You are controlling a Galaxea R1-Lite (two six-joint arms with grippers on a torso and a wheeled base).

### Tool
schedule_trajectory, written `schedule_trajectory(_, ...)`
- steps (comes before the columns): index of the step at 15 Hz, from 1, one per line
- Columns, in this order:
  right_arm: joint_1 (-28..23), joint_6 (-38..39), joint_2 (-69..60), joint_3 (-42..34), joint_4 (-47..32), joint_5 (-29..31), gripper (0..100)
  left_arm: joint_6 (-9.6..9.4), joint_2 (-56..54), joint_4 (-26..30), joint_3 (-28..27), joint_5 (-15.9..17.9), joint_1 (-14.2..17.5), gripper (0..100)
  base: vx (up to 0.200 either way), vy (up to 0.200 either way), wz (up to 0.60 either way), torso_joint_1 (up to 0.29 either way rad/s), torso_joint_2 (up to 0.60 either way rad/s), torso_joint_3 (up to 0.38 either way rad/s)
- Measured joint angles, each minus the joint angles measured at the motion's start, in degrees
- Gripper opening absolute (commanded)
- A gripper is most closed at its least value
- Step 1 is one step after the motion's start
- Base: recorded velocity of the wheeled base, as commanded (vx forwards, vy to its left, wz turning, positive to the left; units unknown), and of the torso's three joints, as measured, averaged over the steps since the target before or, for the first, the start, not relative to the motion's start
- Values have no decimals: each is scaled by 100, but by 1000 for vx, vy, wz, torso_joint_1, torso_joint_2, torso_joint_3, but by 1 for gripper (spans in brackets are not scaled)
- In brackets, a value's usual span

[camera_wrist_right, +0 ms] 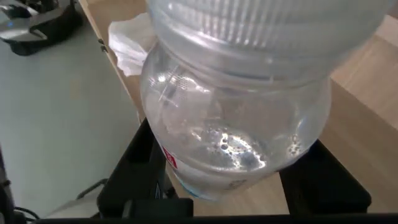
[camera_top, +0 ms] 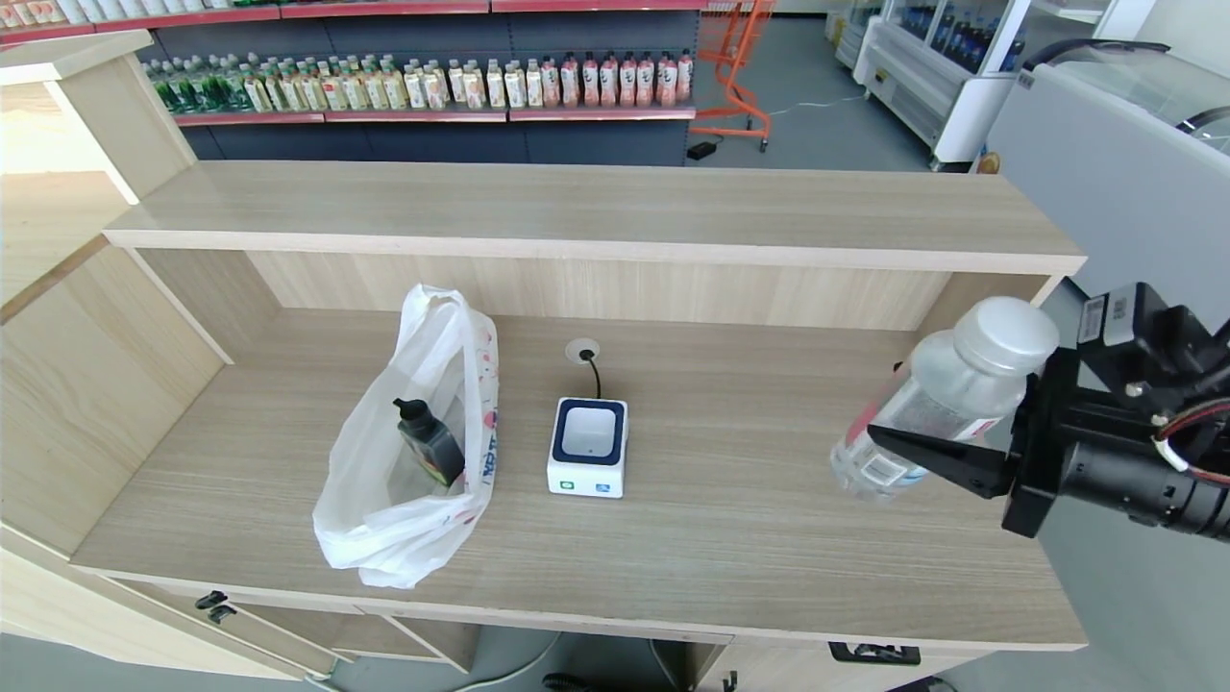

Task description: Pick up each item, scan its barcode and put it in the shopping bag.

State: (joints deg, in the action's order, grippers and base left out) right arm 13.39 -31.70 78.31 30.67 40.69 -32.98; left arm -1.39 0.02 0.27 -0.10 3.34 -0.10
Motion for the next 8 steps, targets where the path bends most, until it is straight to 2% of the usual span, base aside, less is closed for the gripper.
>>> schedule_trajectory(3,-866,-1623,-67,-173,-29,477,0,-2,0,0,0,0,2,100,0,0,0,0,0,0)
schedule_trajectory(8,-1128,-3185,-10,-236,-24,642,0,-2,0,-2,0,0,0,100,0,0,0,0,0,0)
